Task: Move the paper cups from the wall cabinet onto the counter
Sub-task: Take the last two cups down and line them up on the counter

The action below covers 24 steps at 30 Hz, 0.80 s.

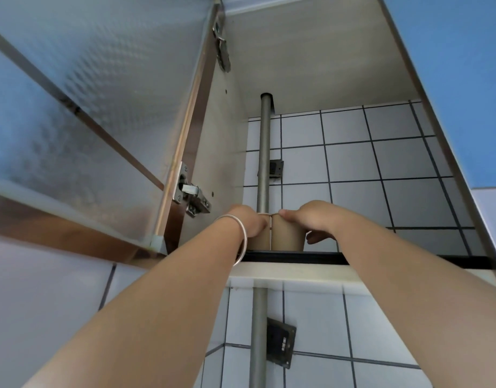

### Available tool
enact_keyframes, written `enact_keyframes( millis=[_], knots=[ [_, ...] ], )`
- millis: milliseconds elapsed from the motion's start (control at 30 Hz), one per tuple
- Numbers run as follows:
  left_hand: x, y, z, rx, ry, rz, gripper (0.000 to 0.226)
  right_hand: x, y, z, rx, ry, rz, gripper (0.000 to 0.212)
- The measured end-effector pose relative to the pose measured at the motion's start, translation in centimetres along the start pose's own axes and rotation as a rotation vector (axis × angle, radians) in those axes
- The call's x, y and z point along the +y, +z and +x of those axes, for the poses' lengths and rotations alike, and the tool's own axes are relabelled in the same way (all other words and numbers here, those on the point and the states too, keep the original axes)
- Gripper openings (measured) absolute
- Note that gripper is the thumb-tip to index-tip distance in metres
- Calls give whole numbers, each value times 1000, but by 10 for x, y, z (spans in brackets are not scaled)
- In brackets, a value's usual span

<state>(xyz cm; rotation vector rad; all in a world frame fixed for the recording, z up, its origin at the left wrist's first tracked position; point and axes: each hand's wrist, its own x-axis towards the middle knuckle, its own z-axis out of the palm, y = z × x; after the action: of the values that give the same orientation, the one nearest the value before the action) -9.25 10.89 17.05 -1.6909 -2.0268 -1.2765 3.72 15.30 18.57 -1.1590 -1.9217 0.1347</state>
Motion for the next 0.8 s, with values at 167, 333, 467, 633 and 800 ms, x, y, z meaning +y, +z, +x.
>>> enact_keyframes(
  millis=[167, 333, 467, 633, 800],
  knots=[
    [8, -19, 2, 135, -26, -492, 69, -14, -19, -10, 173, -71, 216, 55],
    [17, -40, -36, 316, 97, -796, 59, -28, -32, -53, 343, -181, 482, 61],
    [19, -41, -97, 393, 114, -916, 77, -27, -23, -113, 358, -213, 757, 67],
    [2, -26, -183, 422, 21, -929, 78, -6, 8, -194, 234, -139, 1055, 59],
    [-26, -7, -267, 390, -120, -829, 73, 15, 47, -270, 97, 12, 1161, 53]
  ],
)
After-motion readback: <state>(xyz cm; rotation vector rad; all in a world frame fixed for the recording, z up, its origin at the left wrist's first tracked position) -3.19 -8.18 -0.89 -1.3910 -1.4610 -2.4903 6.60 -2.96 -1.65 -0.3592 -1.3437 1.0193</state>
